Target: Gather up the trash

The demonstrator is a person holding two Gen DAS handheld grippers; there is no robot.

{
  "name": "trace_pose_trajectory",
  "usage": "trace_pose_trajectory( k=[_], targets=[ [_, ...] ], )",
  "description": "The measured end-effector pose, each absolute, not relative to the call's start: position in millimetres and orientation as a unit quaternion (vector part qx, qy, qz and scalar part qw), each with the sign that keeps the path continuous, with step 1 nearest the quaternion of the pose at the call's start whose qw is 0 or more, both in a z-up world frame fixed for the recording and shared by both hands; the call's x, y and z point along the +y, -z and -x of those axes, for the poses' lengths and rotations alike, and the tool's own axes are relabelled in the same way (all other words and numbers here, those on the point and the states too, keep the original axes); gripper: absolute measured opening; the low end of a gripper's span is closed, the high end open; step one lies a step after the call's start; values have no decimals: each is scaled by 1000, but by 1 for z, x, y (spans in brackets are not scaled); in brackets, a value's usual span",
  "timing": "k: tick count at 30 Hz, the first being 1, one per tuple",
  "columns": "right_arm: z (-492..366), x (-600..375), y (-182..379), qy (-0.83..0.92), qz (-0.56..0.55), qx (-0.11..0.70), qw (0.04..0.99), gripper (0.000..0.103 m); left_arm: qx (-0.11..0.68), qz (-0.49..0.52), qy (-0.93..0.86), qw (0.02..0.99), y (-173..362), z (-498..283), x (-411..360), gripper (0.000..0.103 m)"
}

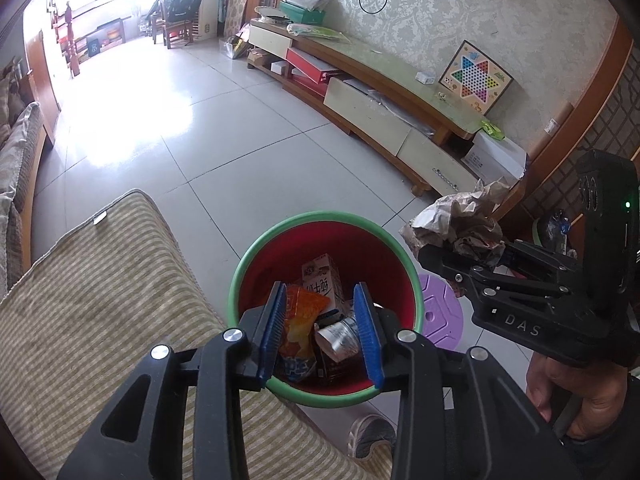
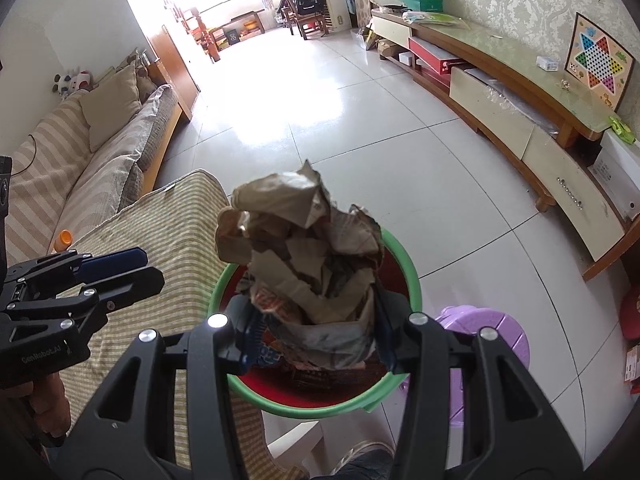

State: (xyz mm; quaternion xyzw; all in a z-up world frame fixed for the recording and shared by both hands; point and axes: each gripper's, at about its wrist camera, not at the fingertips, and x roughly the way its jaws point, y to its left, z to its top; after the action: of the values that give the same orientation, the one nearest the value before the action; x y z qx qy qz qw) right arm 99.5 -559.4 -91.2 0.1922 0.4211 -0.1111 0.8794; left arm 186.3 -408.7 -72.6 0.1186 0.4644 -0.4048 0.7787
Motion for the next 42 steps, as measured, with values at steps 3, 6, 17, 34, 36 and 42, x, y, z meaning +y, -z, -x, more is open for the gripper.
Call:
trace_pose_trajectory(
  k=[3,6,17,34,36,42],
  targets=[
    [-105,-555,92,107,-189,424,879,45,462,-114,403,782,71,-190,-400,38],
    [-111,-551,92,107,-185,430,877,53,459,-107,399,787,69,-190,-389,47],
    [-122,-524,77,117,-159,419,886,98,447,-87,371,809,58,-196,-342,87],
    [-116,-432,31,97,-118,401,903,98,431,-53,288,854,33,-181,-220,95],
    [-114,-415,23,90,-106,396,908,98,423,-50,275,862,28,-174,-202,95],
    [-108,-356,1,63,-75,383,919,98,394,-44,228,890,8,-151,-141,95]
  ],
)
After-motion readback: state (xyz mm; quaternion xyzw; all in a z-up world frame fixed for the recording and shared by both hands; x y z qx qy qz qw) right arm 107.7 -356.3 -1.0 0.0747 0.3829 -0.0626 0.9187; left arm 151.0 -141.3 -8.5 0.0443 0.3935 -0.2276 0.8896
